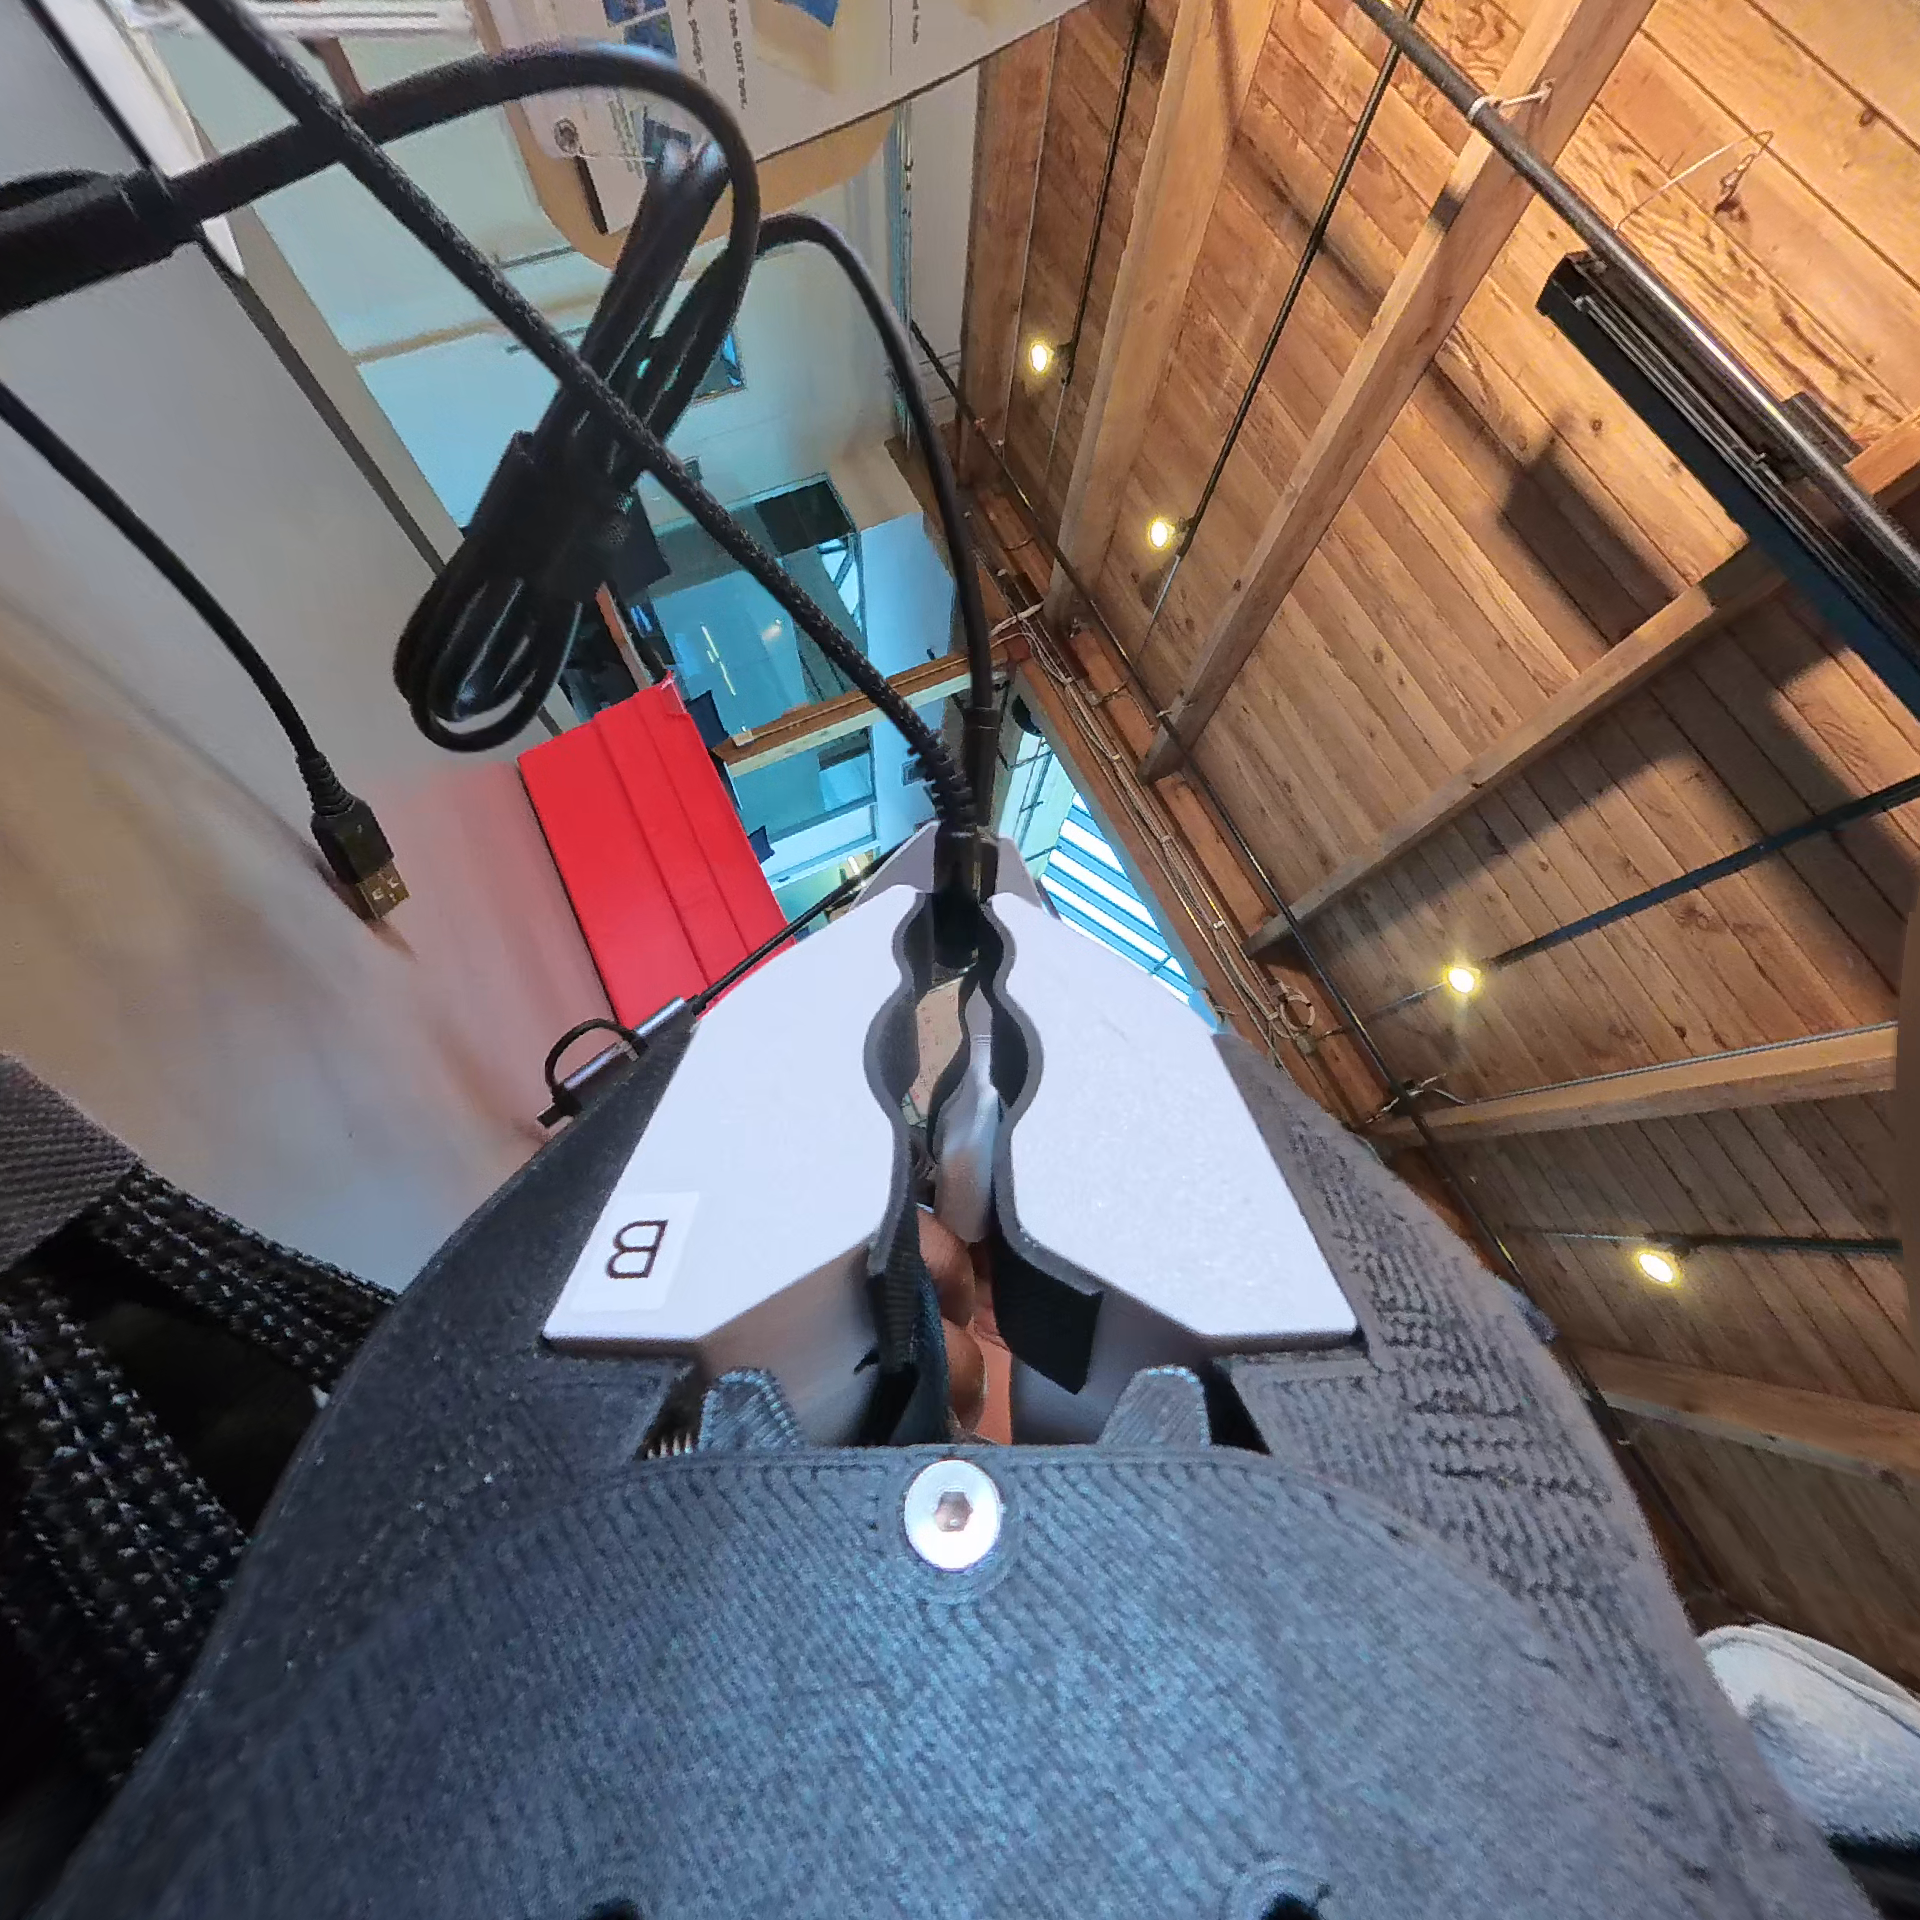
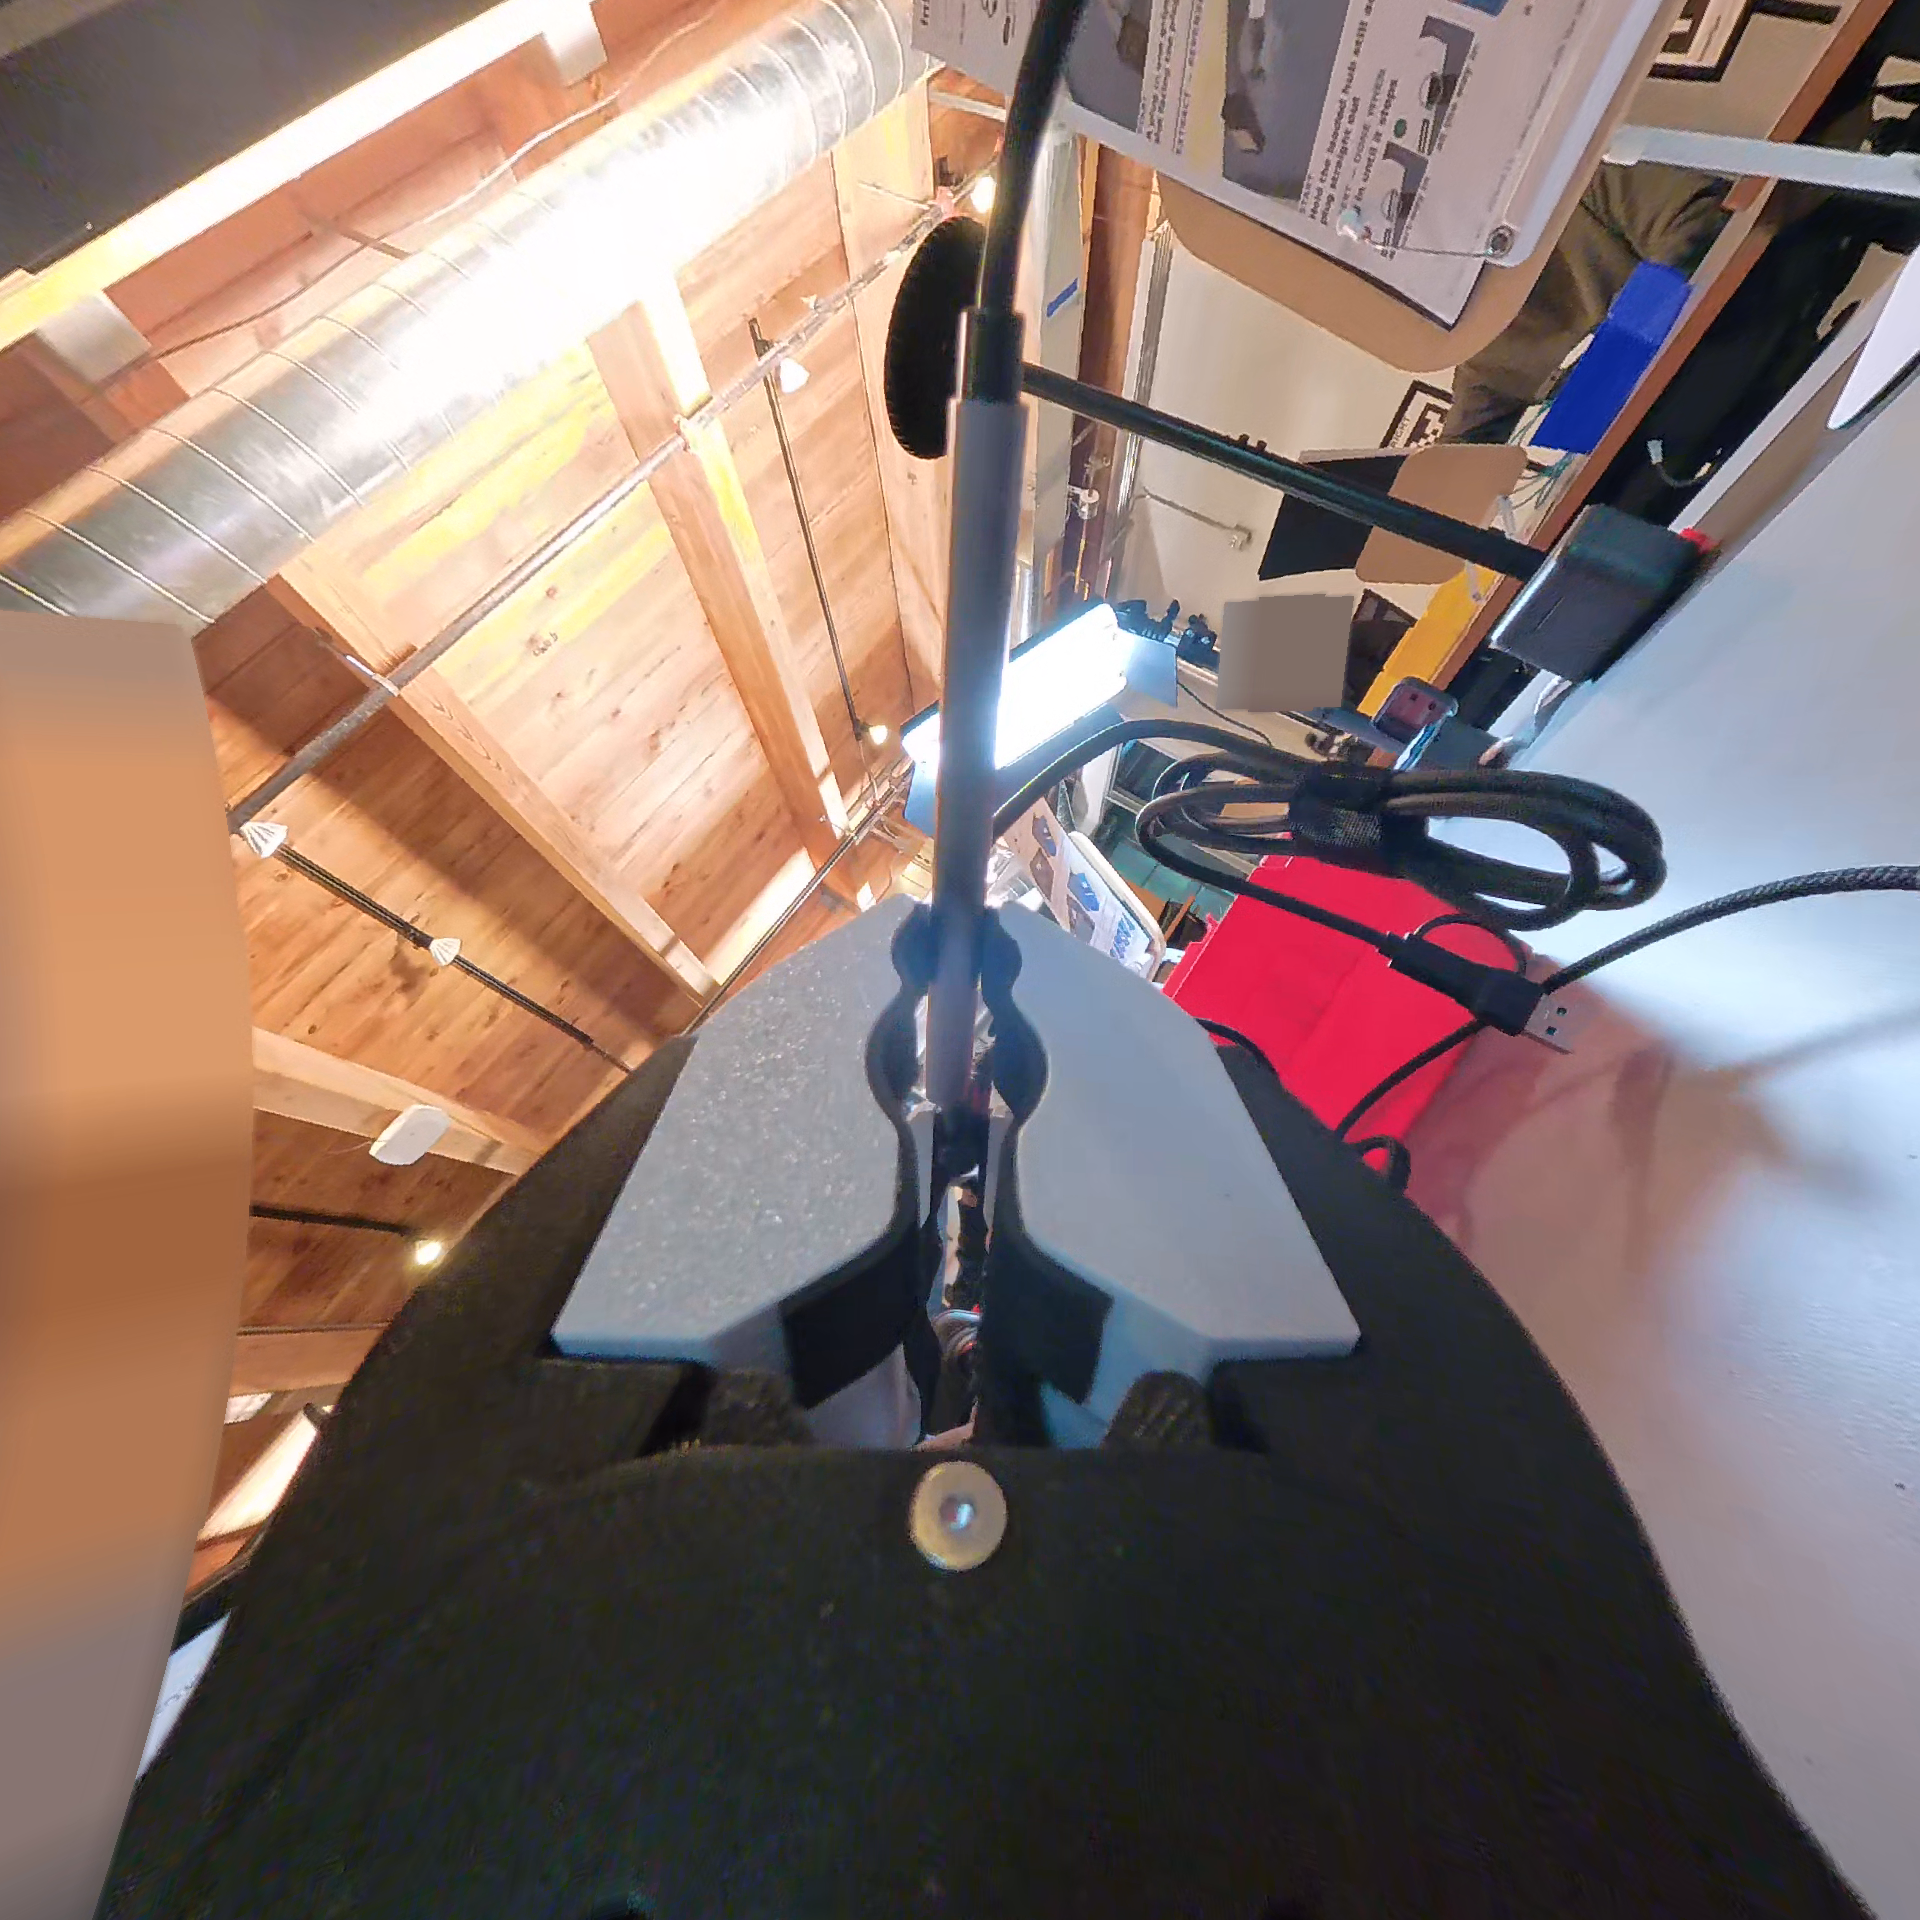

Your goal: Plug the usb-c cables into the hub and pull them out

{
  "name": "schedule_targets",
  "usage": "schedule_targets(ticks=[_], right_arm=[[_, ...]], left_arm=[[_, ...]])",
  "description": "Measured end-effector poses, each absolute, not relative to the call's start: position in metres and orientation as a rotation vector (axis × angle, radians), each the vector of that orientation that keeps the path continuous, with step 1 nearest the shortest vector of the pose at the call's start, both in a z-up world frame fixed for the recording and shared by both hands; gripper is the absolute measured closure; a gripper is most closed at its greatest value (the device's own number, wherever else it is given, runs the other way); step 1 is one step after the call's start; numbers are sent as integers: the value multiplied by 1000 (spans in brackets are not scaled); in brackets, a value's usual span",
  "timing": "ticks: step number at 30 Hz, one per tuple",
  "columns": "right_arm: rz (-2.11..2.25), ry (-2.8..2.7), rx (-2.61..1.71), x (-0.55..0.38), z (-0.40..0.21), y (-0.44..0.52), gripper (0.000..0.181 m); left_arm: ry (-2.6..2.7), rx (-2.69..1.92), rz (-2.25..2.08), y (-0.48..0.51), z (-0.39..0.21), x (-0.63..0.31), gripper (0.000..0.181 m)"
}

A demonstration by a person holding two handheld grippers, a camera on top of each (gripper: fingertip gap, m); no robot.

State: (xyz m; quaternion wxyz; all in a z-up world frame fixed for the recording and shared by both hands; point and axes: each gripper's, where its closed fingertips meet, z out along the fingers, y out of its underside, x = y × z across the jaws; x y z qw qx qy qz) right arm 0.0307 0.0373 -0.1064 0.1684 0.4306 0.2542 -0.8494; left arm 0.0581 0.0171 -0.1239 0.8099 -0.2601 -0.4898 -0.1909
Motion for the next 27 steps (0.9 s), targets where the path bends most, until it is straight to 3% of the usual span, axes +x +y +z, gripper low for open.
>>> schedule_targets(ticks=[27], right_arm=[[-2361,1050,1164,39,-107,24,172]], left_arm=[[-995,-668,-191,16,-123,61,173]])
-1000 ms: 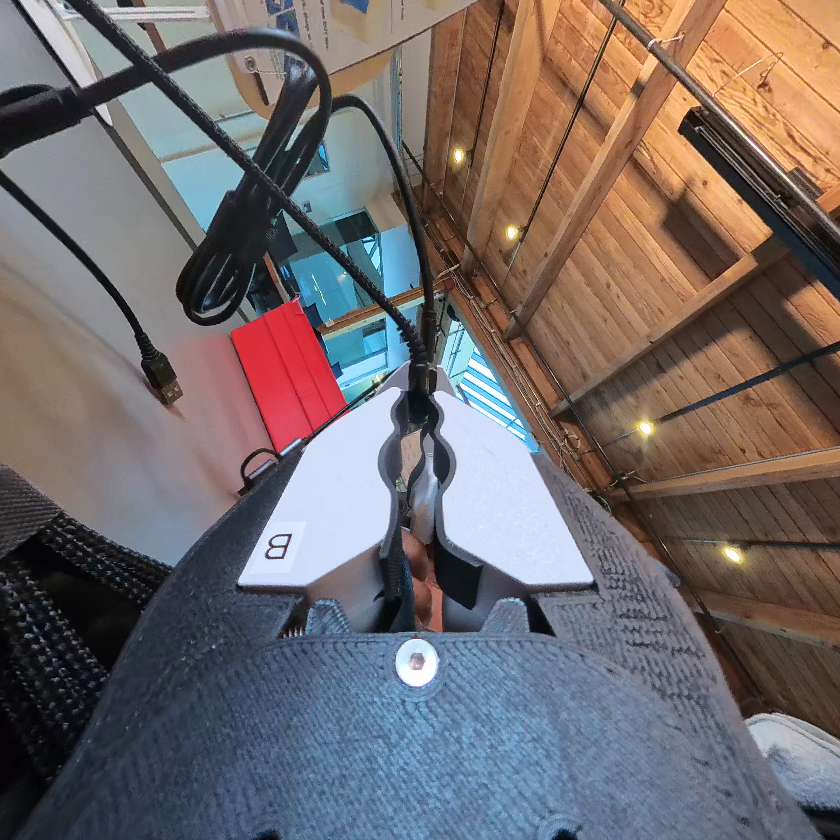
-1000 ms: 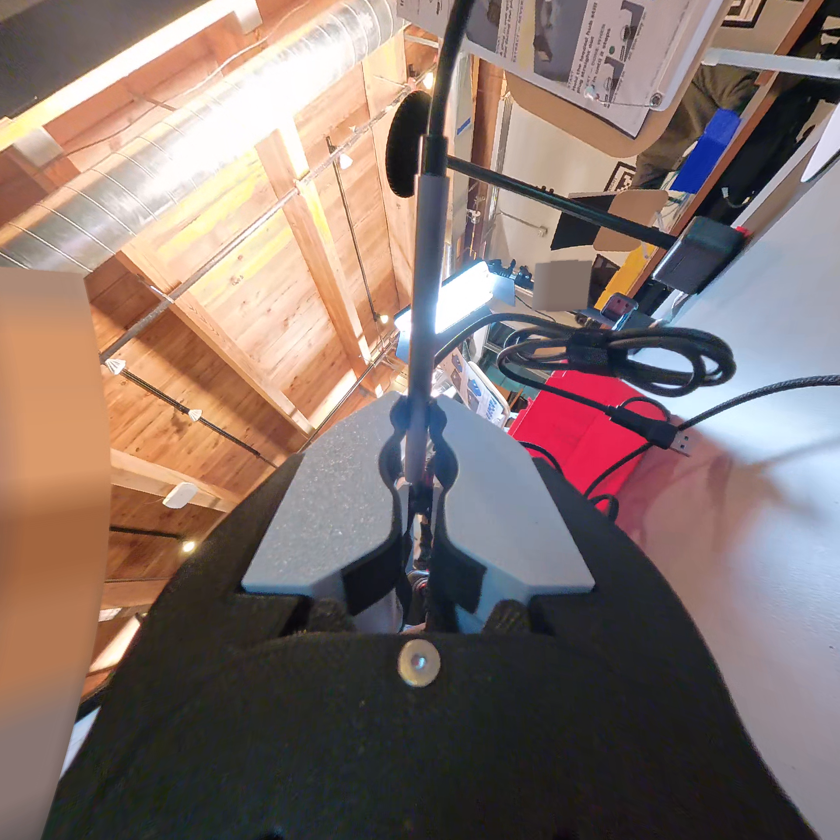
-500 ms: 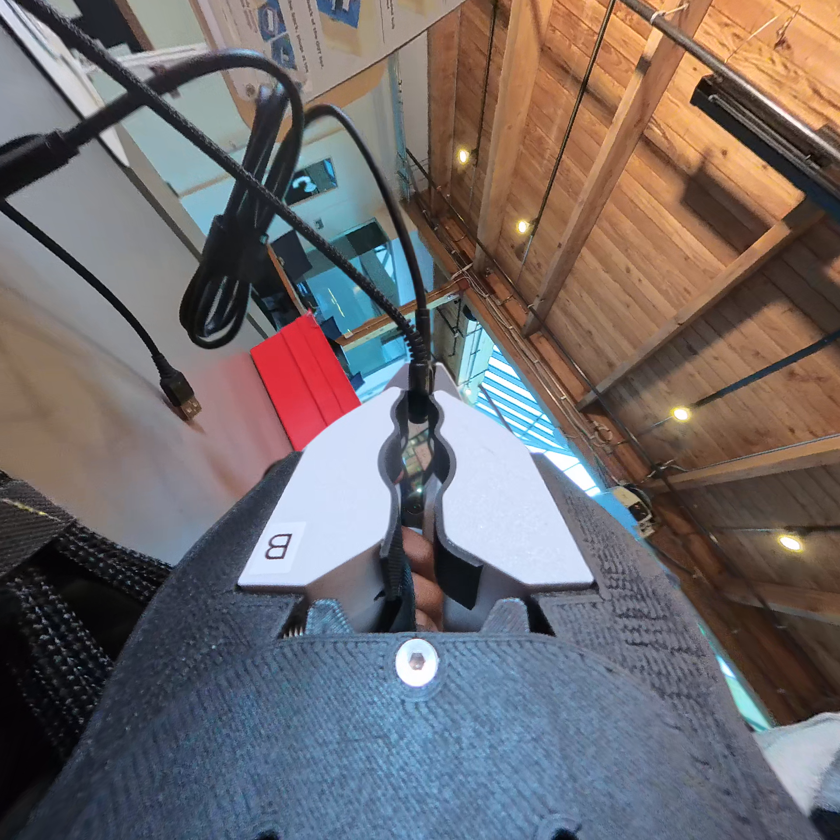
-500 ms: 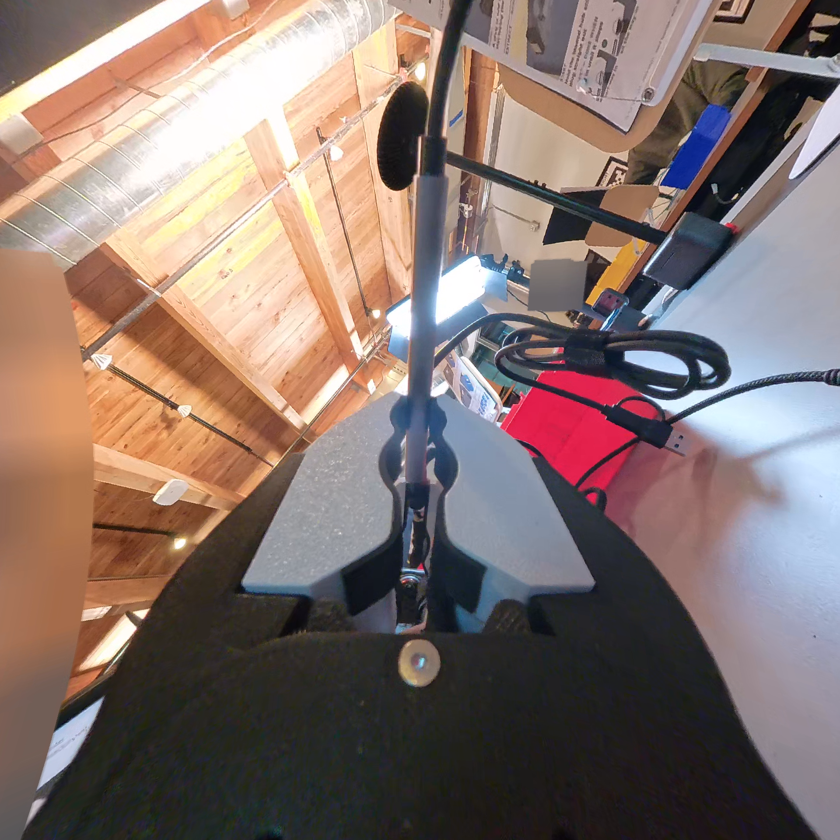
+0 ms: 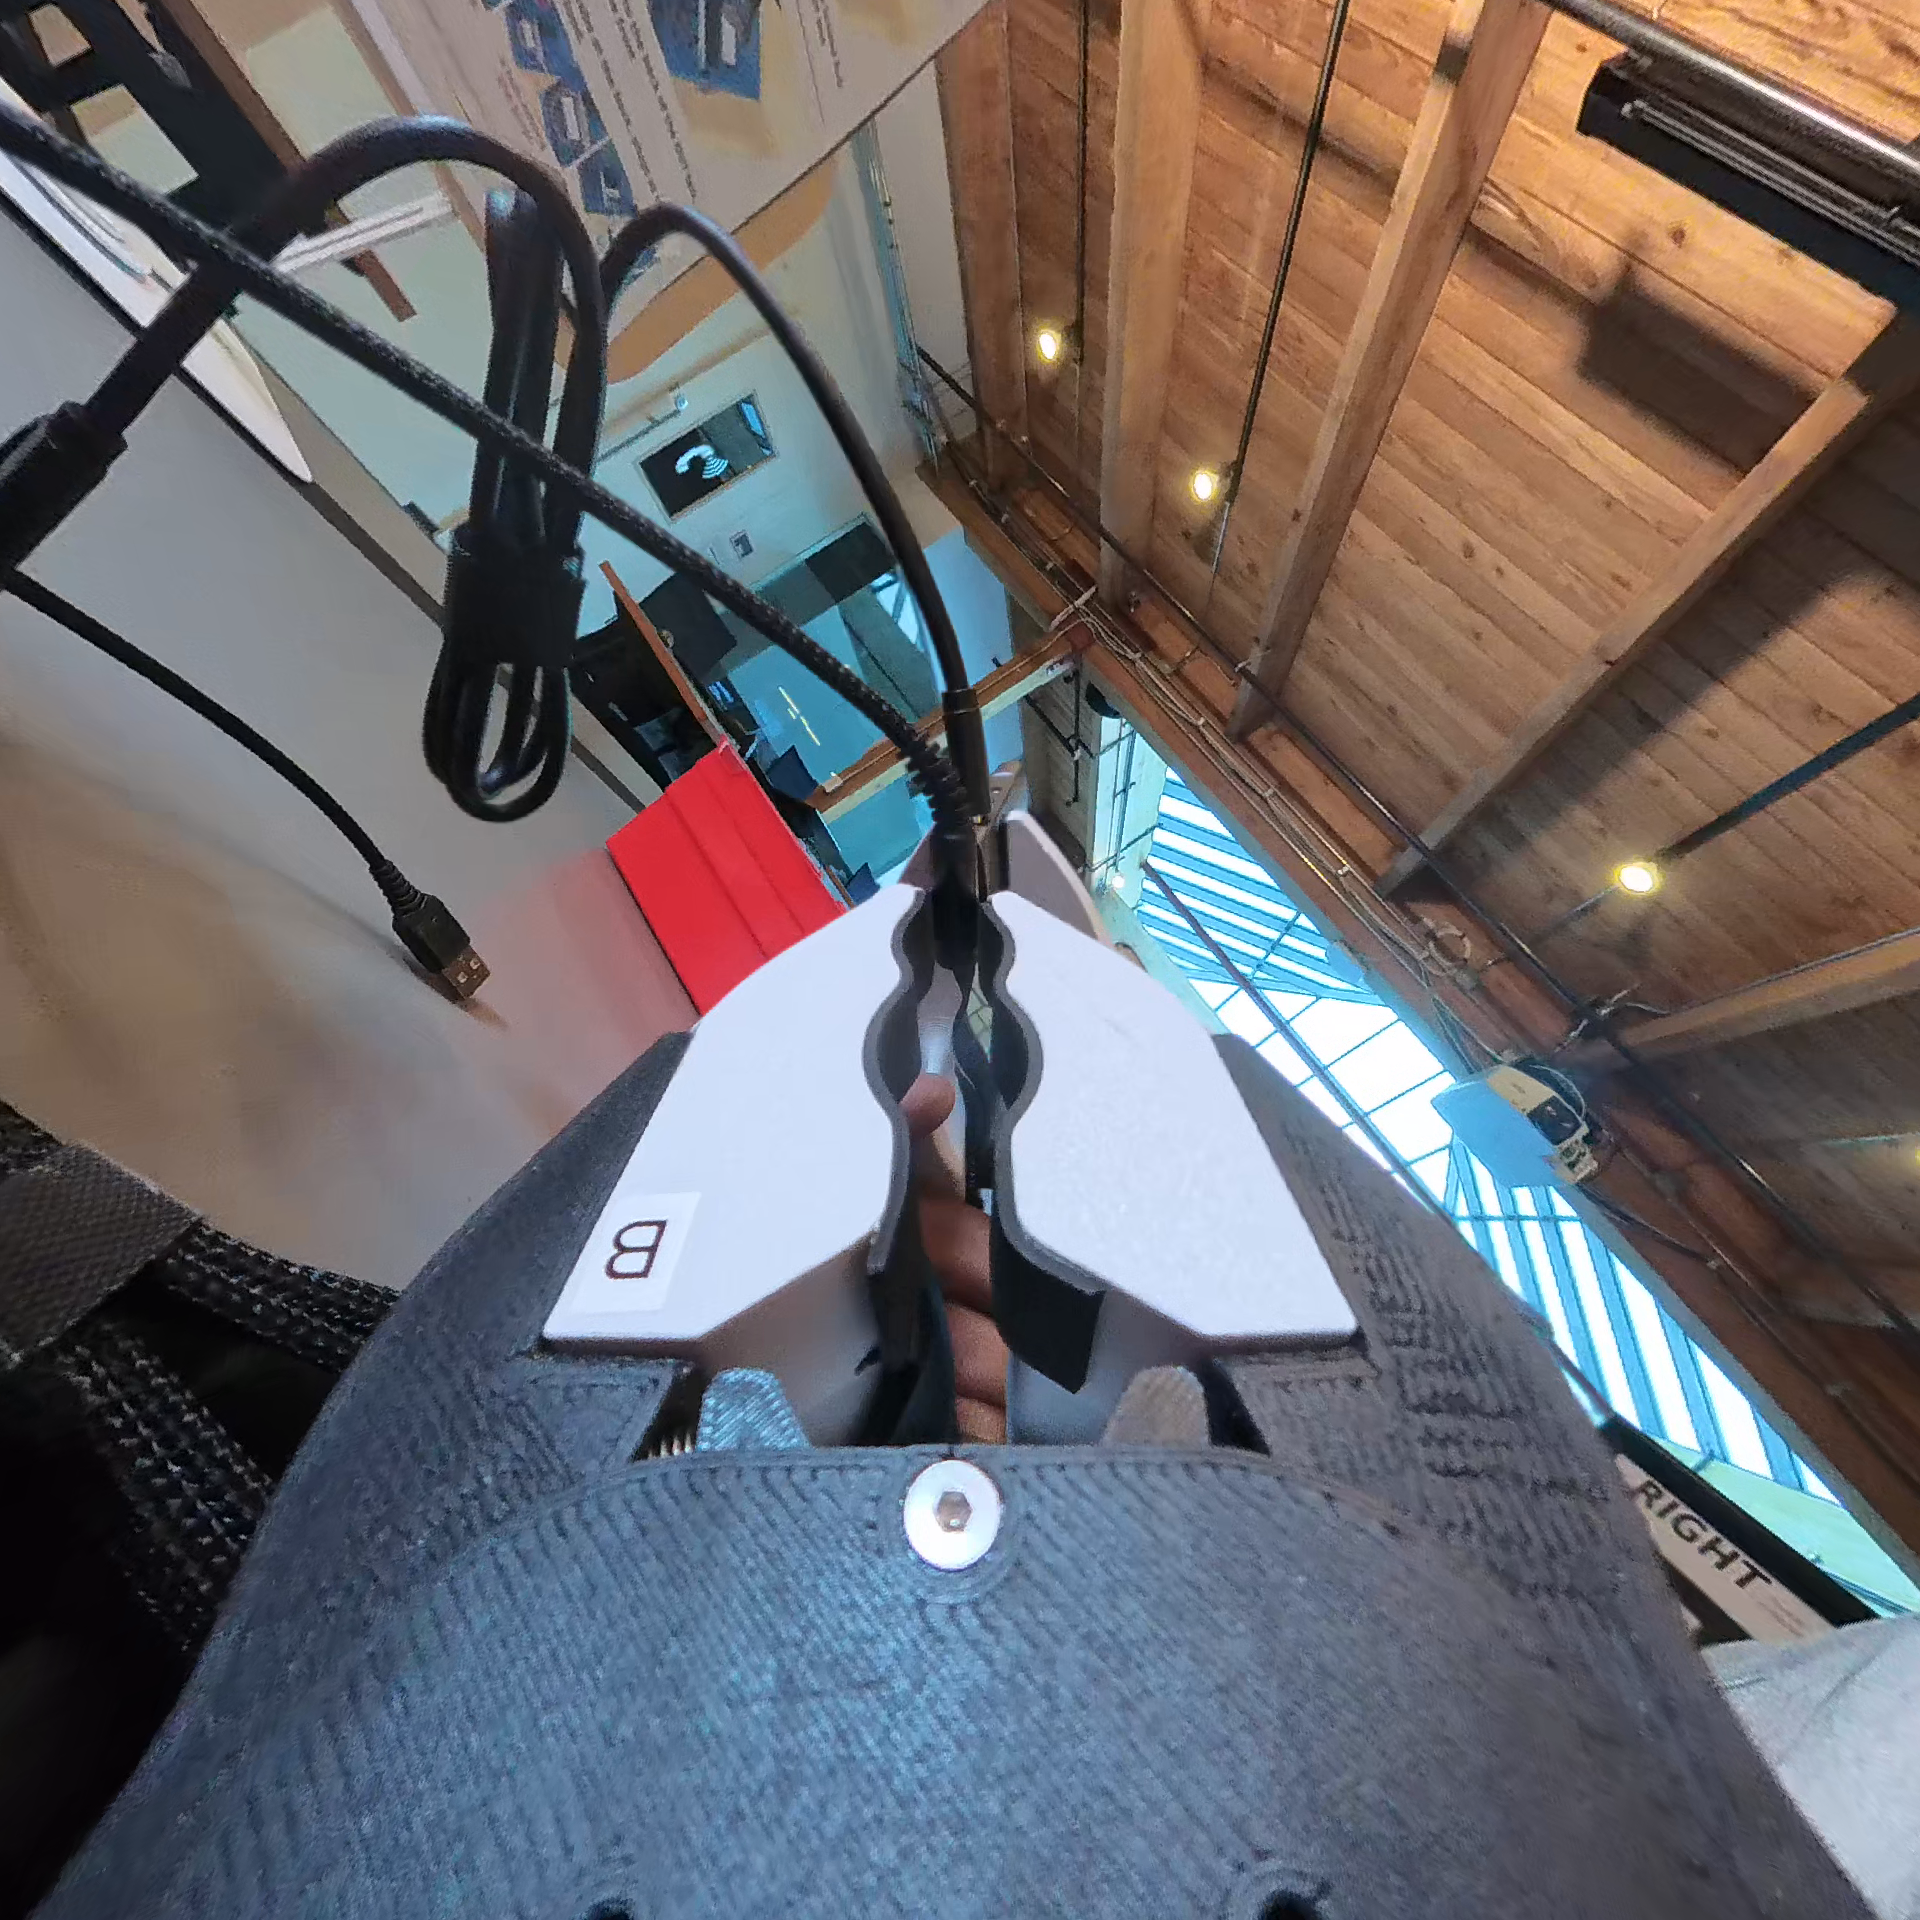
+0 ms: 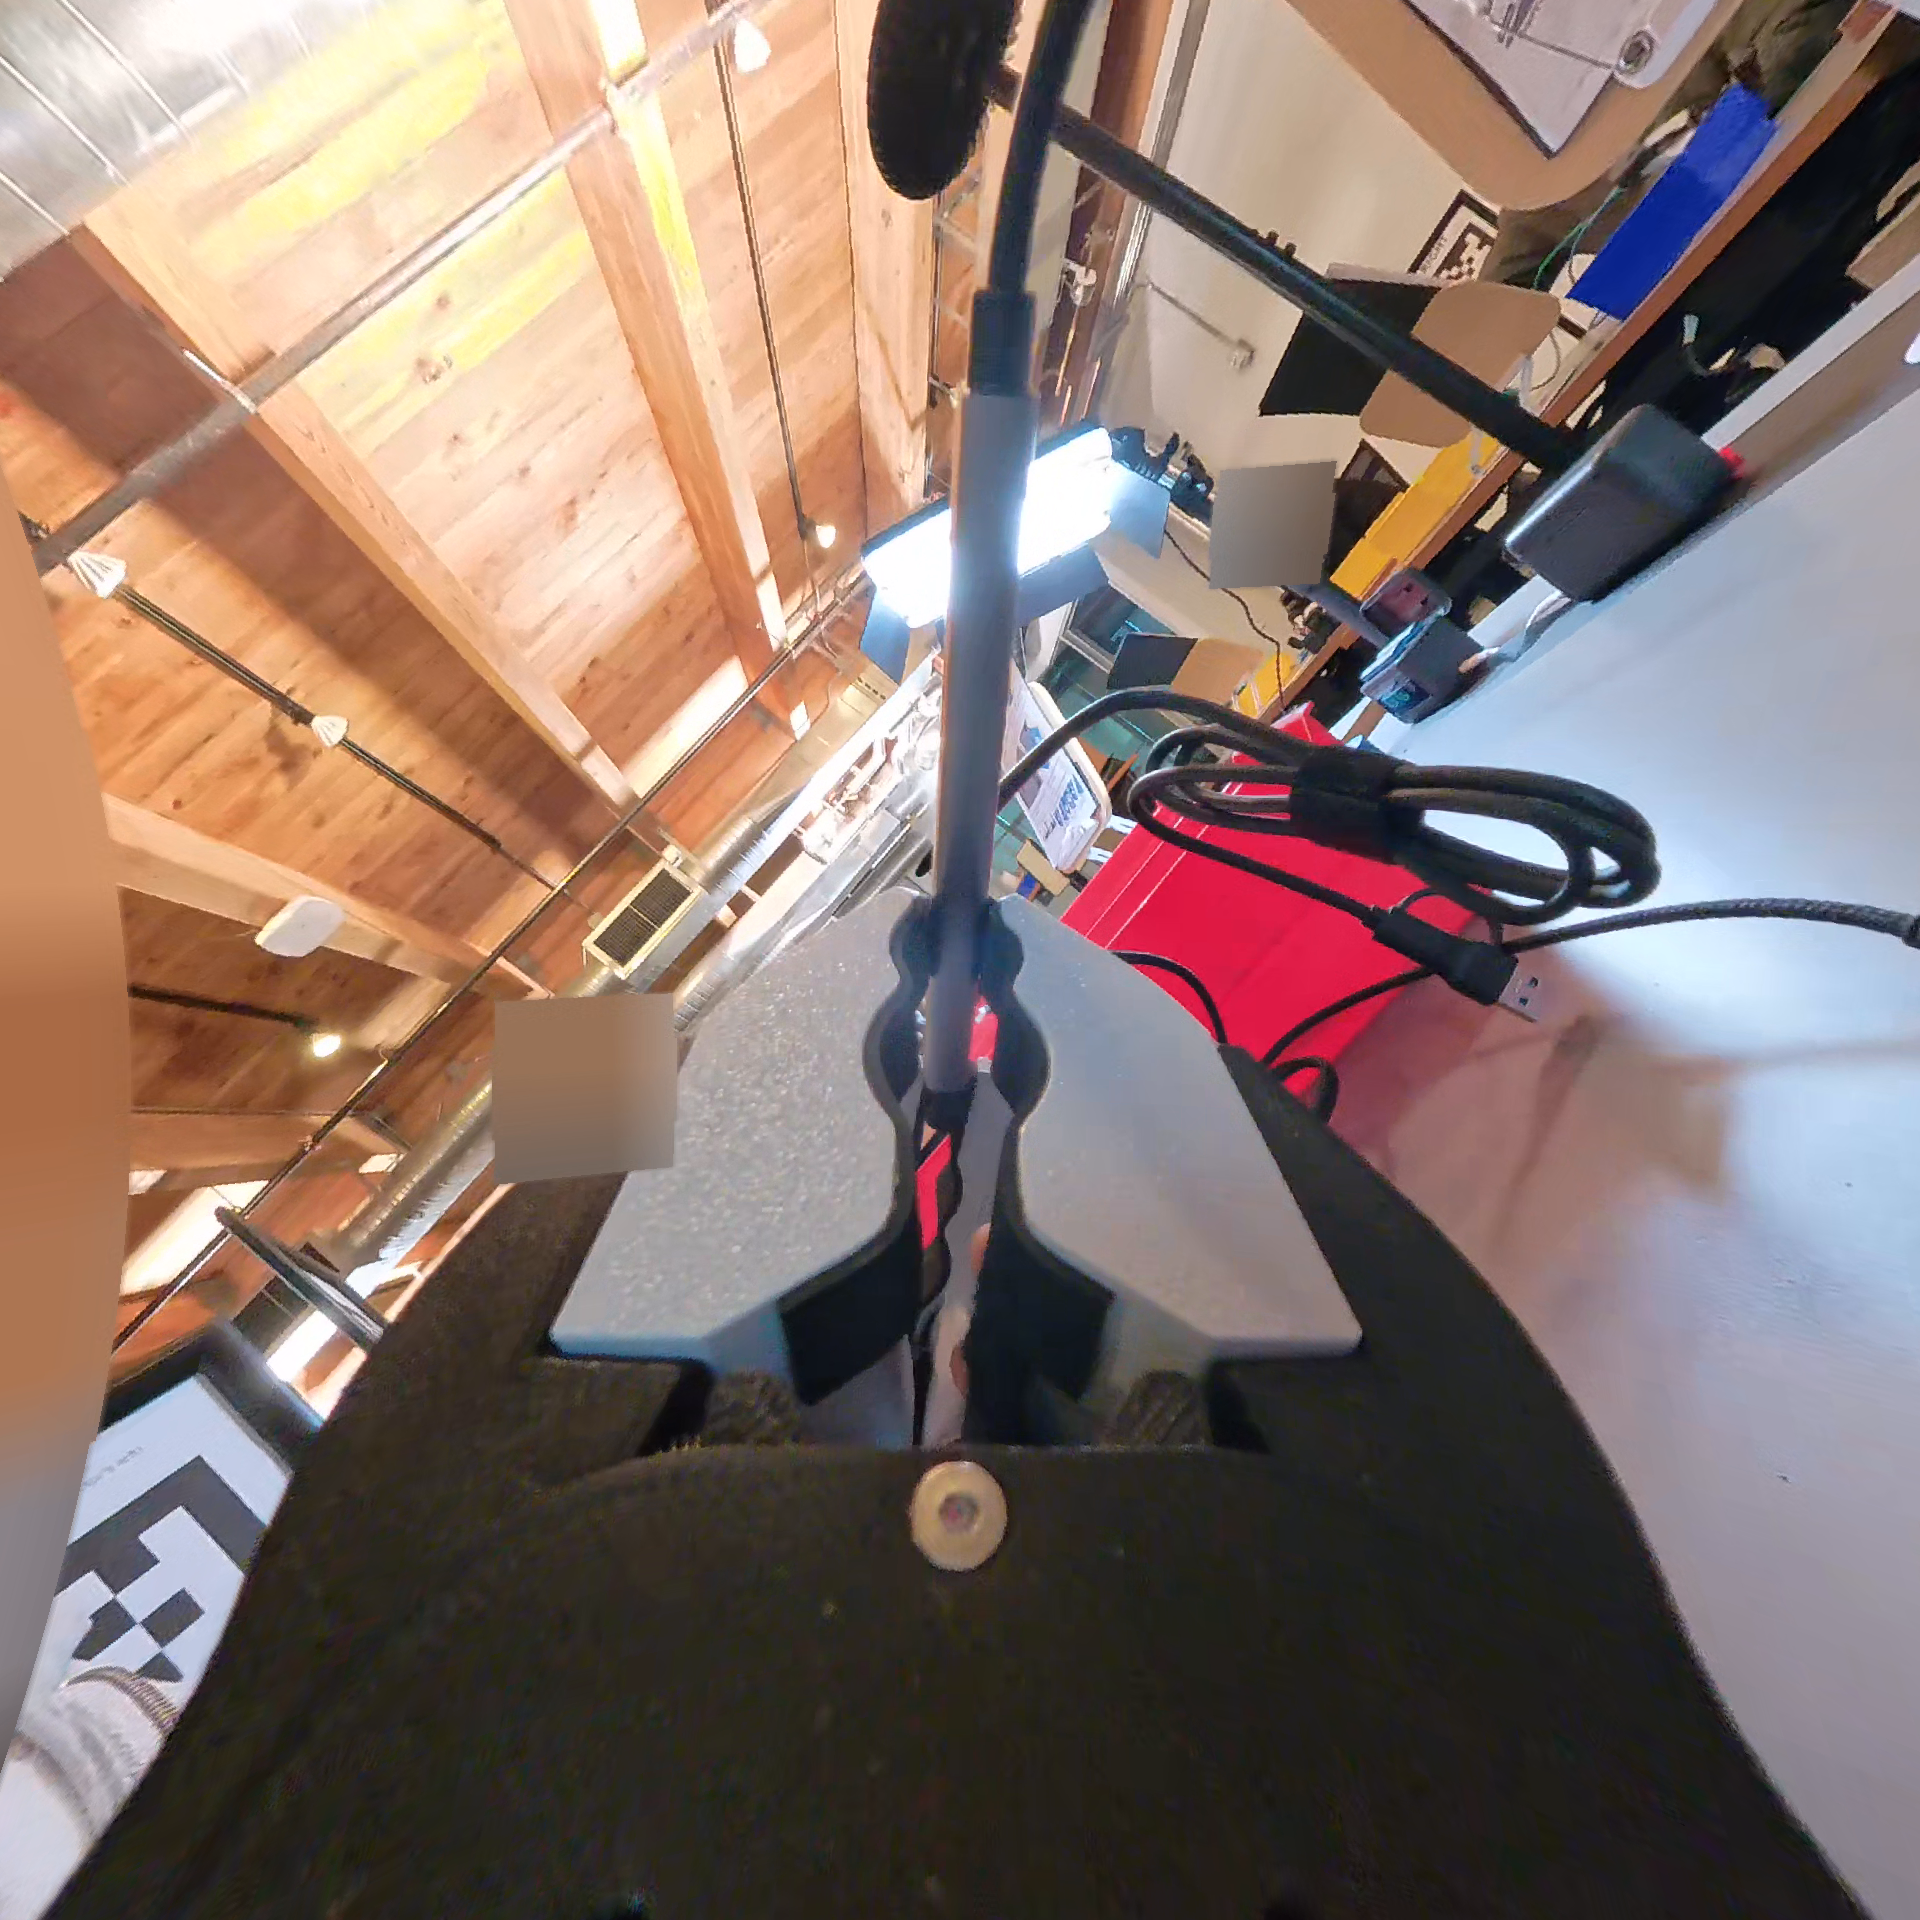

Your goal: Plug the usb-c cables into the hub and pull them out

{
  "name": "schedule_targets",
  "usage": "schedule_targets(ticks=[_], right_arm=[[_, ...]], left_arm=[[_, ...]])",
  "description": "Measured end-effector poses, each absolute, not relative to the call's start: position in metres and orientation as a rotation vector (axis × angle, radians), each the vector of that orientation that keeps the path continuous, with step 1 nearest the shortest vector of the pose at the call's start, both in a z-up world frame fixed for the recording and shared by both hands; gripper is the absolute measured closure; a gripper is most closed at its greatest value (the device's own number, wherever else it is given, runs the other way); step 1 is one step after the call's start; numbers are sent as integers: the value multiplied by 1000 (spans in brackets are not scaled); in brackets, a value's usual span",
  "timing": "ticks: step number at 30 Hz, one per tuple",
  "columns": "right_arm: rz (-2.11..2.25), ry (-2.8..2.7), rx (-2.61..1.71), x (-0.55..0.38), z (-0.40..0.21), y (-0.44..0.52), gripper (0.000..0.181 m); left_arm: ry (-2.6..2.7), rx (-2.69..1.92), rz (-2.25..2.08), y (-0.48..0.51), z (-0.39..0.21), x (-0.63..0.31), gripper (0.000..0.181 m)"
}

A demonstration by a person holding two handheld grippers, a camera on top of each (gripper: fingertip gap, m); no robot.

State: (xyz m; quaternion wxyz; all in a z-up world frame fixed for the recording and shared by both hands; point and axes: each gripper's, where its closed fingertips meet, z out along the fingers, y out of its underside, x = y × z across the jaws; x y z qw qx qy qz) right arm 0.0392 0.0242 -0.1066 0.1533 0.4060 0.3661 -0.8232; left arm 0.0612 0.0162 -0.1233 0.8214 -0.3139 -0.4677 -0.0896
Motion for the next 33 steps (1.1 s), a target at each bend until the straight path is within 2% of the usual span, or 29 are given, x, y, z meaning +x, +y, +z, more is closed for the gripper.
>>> schedule_targets(ticks=[4,8,10,14,17,20,26,33], right_arm=[[-2312,1074,1101,39,-98,22,173],[-2434,1190,990,35,-55,36,172],[-2499,1214,908,32,-25,47,173],[-2631,1273,825,17,31,70,172],[-2741,1258,751,11,81,89,172],[-2888,1215,657,14,137,116,172],[-3165,1120,564,19,239,182,173],[-3420,1070,745,-8,296,263,173]], left_arm=[[-932,-688,-252,22,-116,64,172],[-768,-889,-335,39,-107,85,135],[-679,-973,-248,34,-103,95,129],[-600,-1063,288,-8,-99,81,129],[-602,-911,517,-48,-91,73,133],[-577,-764,494,-66,-84,76,138],[-586,-790,510,-64,-87,73,138],[-600,-773,495,-67,-87,72,139]])
